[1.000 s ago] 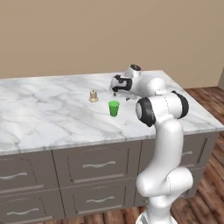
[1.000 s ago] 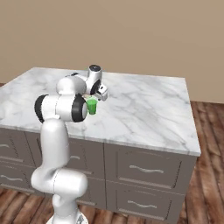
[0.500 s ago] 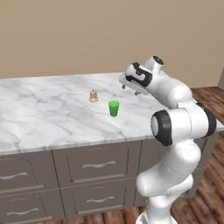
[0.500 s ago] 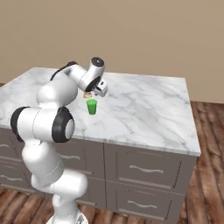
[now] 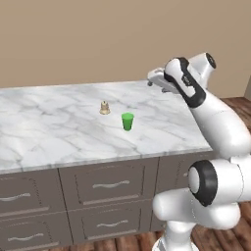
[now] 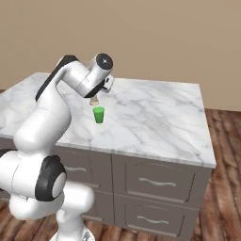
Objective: Open the cabinet directly in front. Then move the wine and the cup to the dining counter with the candle on it.
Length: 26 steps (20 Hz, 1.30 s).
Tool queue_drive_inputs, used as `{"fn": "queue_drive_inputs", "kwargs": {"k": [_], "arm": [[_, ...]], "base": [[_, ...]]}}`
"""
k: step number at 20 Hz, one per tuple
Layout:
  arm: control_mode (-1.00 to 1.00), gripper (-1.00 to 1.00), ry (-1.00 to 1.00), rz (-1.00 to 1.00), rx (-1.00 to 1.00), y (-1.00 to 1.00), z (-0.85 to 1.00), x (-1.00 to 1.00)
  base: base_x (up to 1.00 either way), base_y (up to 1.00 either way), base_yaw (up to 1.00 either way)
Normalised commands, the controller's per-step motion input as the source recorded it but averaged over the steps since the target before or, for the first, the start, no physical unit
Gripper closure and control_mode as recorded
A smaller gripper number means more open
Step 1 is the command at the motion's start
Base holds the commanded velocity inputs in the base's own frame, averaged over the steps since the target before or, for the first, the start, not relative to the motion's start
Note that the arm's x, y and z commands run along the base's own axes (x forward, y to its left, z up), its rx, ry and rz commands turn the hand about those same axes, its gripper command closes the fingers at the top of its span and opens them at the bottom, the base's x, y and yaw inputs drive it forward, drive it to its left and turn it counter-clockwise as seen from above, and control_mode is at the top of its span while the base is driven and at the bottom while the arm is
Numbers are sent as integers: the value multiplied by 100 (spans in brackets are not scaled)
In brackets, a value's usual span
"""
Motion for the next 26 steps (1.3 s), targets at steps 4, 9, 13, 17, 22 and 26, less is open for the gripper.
{"fn": "queue_drive_inputs", "kwargs": {"k": [4,9,13,17,22,26], "arm": [[-100,-100,-60,4,-7,0,26,-50],[-100,-100,0,0,0,0,0,0],[-100,-100,0,0,0,0,0,0],[100,-100,0,0,0,0,0,-1],[100,-100,0,0,0,0,0,0],[100,-100,0,0,0,0,0,0]], "base": [[0,0,0],[0,0,0],[0,0,0],[-35,6,2],[-100,27,34],[-23,2,92]]}}
